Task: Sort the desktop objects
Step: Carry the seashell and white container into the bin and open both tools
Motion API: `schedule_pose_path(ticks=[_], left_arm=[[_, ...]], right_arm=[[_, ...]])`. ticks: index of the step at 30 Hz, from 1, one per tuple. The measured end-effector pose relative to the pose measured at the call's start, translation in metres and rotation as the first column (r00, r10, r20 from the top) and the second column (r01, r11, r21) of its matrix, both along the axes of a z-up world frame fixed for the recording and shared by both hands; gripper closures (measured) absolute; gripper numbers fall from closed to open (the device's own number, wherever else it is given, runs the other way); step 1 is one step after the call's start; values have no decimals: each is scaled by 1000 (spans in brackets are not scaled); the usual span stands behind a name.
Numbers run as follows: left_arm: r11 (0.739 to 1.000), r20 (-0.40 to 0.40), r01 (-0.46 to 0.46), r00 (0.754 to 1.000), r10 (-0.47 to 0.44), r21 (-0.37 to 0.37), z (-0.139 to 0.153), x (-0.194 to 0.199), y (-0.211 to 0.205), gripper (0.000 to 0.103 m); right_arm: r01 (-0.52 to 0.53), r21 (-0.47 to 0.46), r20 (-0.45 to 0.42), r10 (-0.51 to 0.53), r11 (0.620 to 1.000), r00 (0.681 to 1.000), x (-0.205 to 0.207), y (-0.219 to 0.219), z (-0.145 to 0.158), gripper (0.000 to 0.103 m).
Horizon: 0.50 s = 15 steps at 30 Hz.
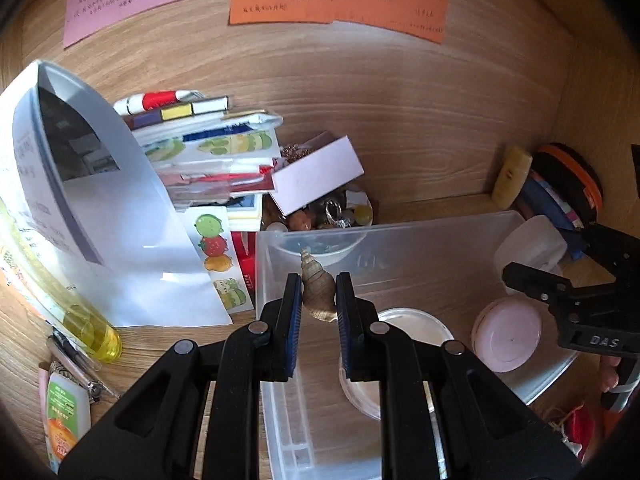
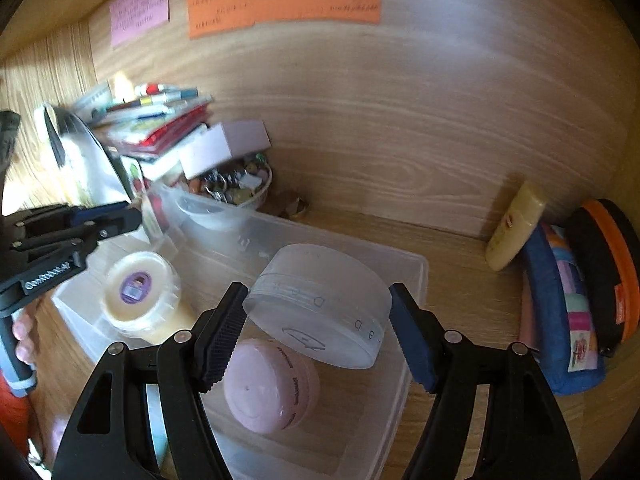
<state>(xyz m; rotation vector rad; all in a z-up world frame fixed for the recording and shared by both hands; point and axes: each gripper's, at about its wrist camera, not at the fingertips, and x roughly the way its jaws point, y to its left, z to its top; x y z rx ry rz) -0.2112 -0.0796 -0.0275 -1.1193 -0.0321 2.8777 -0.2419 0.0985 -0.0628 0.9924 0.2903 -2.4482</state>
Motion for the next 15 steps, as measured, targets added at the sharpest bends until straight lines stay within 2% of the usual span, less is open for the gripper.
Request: schedule_pose_path(ticks=[8, 15], left_arm=[[1000, 33, 23, 999, -23, -16, -13, -3, 4, 87], [1000, 31, 24, 999, -24, -11, -15, -2, 4, 87]], right_arm=[[11, 29, 45, -12, 1000, 999, -10, -3, -14, 35], [-37, 68, 61, 33, 997, 998, -2, -14, -20, 35]])
